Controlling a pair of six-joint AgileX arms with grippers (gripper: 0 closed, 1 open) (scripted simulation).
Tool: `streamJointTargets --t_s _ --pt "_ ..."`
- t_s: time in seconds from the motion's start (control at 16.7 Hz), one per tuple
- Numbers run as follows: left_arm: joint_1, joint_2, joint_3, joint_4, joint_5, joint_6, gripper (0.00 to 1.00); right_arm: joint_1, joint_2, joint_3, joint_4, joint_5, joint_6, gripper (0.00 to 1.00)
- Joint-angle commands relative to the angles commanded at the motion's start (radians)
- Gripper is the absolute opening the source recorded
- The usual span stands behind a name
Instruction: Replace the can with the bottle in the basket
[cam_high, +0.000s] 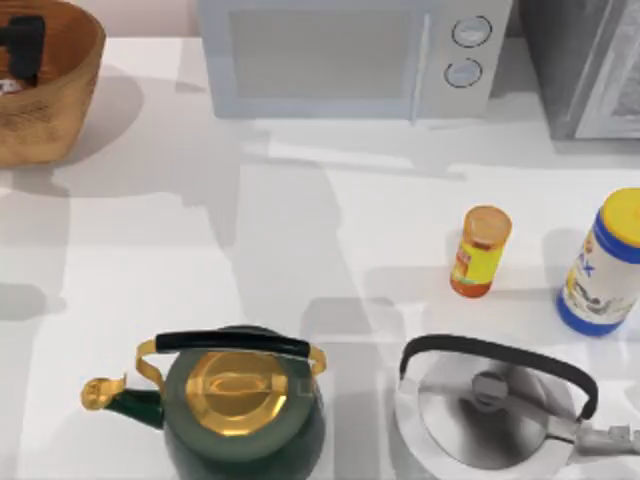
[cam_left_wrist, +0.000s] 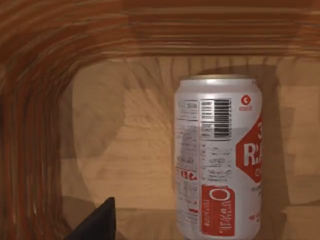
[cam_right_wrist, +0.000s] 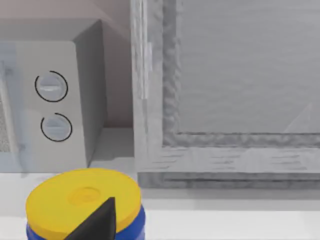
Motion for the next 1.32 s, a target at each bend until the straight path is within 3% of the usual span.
streamJointTargets --t_s 0.54,1.14,1.32 --pt "0.002 0.073 0.063 -0.022 0.002 0.005 1.0 0.0 0.0 0.0 0.0 0.0 0.0 1.0" --pt "-0.003 0.18 0.047 0.102 0.001 -0.005 1.0 0.0 0.0 0.0 0.0 0.0 0.0 1.0" --pt "-0.003 0.18 0.047 0.102 0.001 -0.005 0.77 0.0 0.0 0.0 0.0 0.0 0.0 1.0"
